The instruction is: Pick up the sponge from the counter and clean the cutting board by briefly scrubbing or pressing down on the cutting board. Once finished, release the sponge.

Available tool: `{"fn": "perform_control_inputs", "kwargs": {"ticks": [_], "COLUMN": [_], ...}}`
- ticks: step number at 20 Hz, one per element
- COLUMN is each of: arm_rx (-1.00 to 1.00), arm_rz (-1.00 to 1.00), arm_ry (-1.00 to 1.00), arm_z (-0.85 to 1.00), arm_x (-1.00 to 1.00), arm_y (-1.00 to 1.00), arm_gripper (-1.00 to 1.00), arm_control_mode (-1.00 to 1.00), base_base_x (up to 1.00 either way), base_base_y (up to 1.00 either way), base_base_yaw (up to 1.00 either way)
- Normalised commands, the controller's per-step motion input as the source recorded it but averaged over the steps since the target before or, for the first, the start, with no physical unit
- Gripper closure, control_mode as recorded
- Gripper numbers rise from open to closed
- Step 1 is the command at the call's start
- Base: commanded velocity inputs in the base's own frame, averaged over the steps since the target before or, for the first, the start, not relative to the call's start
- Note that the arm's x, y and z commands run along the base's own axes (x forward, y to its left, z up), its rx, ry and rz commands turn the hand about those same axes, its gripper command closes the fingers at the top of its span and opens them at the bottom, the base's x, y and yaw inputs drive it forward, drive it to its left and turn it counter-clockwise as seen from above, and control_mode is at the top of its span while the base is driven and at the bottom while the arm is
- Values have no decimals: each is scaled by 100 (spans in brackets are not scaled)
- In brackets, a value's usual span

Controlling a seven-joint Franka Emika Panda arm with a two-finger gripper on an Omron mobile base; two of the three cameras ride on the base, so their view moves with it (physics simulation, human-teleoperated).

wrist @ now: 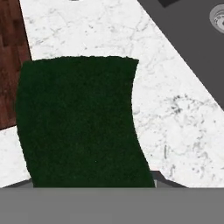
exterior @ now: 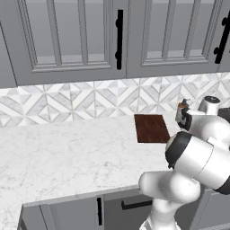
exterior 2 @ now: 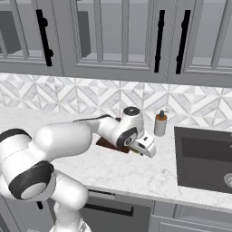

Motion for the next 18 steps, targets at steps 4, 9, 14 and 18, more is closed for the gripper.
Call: {"fn": "perform_control_inputs", "kwargs": {"ticks": [4,9,14,18], "arm_rx": [0,0,0,0], "arm_rz": [0,0,0,4], "arm_ry": [-6,10,8,0], "arm_z": [-56,-24,-54,-49], "arm_x": [-5,0,1,0], "arm_y": [1,0,0,-11], "arm_gripper": [100,100,100,100], "arm_control_mode": [-100,-100,-100,-100], "base_base_x": [0,0,0,0], "base_base_y": [0,0,0,0], "base_base_yaw": [0,0,0,0]}}
